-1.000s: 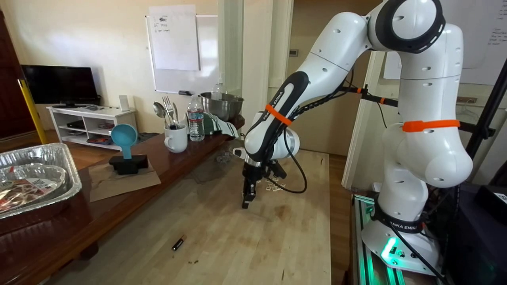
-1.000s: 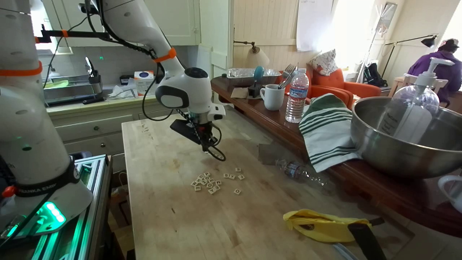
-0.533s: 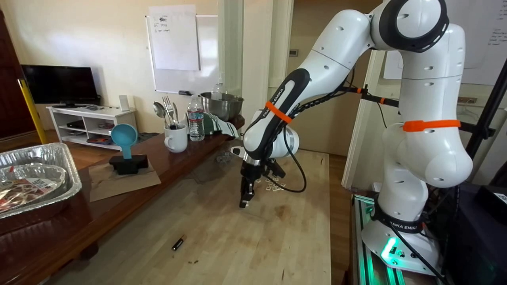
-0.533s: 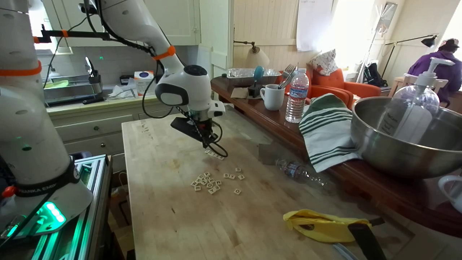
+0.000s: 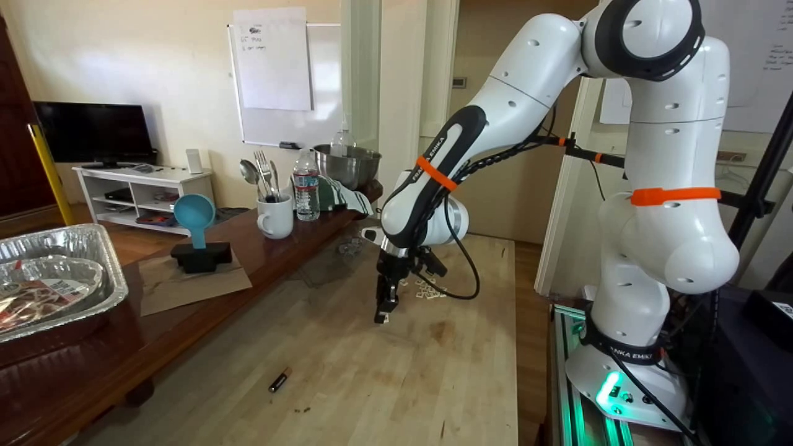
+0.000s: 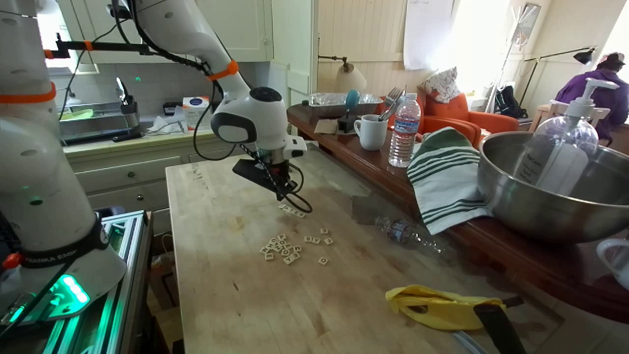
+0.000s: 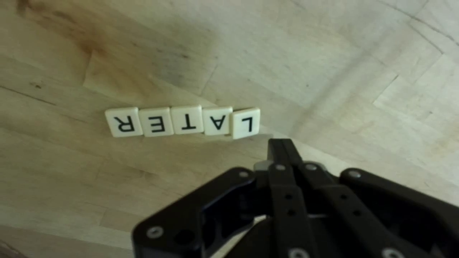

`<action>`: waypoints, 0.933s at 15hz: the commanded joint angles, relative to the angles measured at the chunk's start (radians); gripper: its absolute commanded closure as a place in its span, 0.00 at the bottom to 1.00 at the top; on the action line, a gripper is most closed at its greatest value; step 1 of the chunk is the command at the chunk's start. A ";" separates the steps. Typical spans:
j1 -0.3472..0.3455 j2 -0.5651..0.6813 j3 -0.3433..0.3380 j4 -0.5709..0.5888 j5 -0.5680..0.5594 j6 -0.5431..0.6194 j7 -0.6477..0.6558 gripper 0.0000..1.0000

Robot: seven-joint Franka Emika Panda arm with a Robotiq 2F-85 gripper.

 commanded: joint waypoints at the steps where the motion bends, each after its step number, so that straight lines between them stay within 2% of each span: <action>1: -0.013 -0.020 0.007 -0.023 0.033 0.016 -0.046 1.00; 6: -0.017 -0.021 0.004 -0.034 0.025 0.027 -0.049 1.00; 14: -0.030 -0.008 0.011 -0.026 0.100 0.059 -0.112 1.00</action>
